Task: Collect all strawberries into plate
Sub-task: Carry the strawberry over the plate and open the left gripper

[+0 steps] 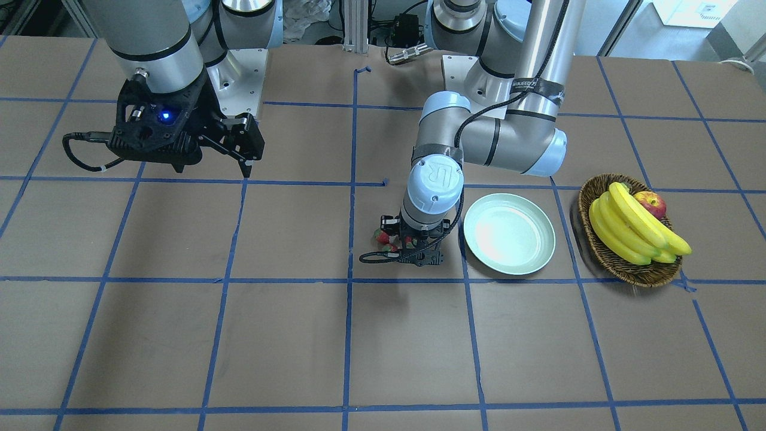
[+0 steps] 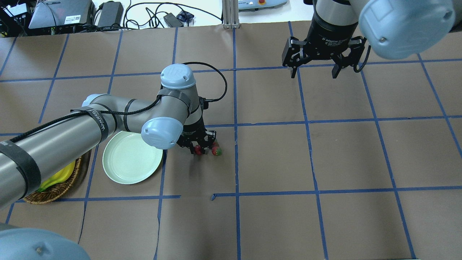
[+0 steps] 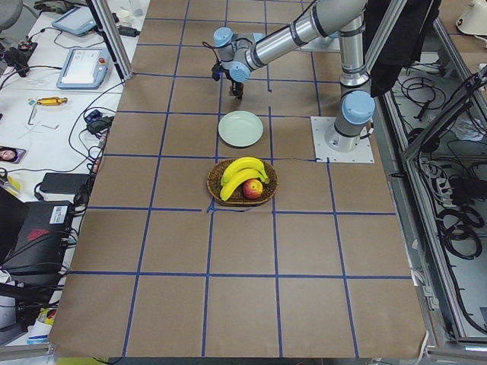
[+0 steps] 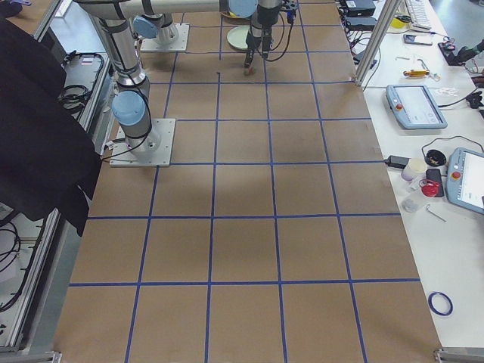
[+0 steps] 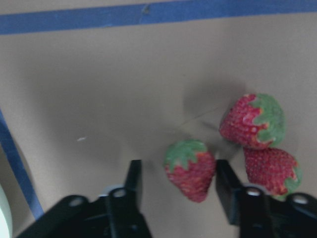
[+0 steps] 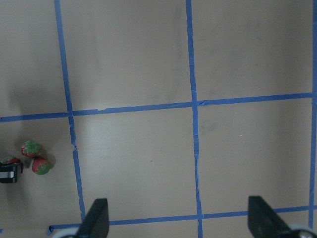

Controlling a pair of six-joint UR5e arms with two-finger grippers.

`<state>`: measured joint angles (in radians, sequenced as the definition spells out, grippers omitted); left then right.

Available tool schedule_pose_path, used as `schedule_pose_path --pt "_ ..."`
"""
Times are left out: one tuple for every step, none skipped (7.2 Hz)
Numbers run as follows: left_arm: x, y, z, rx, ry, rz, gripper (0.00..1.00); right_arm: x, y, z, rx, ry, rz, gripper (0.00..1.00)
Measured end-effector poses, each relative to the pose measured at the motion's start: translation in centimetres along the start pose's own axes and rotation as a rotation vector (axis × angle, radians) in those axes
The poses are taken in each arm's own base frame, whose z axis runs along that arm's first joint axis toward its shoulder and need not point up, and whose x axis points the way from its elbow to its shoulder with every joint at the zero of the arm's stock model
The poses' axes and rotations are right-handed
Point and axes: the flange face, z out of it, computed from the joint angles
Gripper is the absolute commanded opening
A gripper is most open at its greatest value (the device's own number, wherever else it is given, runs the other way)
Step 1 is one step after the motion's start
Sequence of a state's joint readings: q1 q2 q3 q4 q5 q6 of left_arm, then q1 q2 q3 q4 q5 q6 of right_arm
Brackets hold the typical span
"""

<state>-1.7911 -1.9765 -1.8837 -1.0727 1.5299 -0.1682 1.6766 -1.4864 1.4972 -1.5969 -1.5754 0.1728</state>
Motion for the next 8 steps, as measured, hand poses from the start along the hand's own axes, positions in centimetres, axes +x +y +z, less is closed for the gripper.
schedule_pose_path --pt "0.0 0.0 0.0 0.000 0.000 0.002 0.08 0.0 0.0 0.0 0.000 0.000 0.000 1.00" --pt "0.0 0.1 -0.4 0.008 0.000 0.023 0.08 0.0 0.0 0.0 0.000 0.000 0.000 1.00" --pt "-0.2 0.3 -1.6 0.031 -0.009 0.063 0.09 0.0 0.0 0.0 0.001 0.000 0.001 1.00" --pt "-0.9 0.4 -3.0 0.051 -0.031 0.090 0.08 0.0 0.0 0.0 0.001 0.000 0.000 1.00" --pt "-2.2 0.7 -4.4 0.062 -0.048 0.100 0.08 0.1 0.0 0.0 0.001 0.000 0.000 1.00" --pt "-4.3 0.9 -5.5 0.056 -0.055 0.117 0.08 0.1 0.0 0.0 0.001 0.000 0.000 1.00" --pt "-7.1 1.1 -6.2 0.037 -0.063 0.148 0.08 0.1 0.0 0.0 0.001 0.001 0.000 1.00" --pt "-10.4 1.4 -6.0 0.010 -0.075 0.182 0.08 0.1 0.0 0.0 0.001 0.001 -0.001 1.00"
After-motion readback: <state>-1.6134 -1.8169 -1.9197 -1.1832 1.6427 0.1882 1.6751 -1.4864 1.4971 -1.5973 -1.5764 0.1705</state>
